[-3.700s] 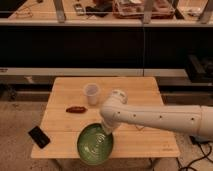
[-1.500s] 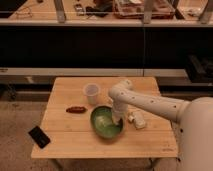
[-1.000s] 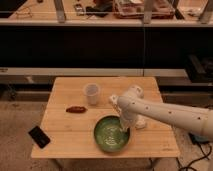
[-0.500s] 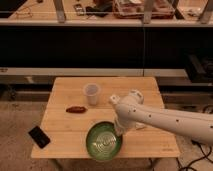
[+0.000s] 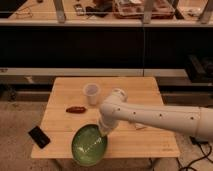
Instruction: Drag the ceramic bowl in a circle
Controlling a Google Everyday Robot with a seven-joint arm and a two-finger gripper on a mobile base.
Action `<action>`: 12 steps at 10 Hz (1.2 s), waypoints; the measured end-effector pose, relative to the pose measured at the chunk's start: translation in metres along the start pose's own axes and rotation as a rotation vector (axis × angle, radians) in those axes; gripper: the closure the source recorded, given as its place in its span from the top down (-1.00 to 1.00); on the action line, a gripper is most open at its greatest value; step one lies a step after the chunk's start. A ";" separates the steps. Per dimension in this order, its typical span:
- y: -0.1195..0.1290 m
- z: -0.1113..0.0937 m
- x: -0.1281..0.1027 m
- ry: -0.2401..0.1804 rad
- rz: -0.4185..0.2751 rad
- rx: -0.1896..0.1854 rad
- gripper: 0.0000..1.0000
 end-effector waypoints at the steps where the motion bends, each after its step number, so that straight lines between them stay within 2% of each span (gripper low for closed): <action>1: -0.006 0.000 0.016 0.008 0.009 0.023 -0.66; 3: -0.012 -0.002 0.047 0.018 0.022 0.076 -0.66; 5: -0.011 0.000 0.069 0.018 0.032 0.099 -0.66; 8: 0.006 0.014 0.098 -0.014 0.063 0.101 -0.66; 10: 0.027 0.021 0.109 -0.034 0.117 0.095 -0.66; 12: 0.051 0.023 0.109 -0.053 0.177 0.096 -0.66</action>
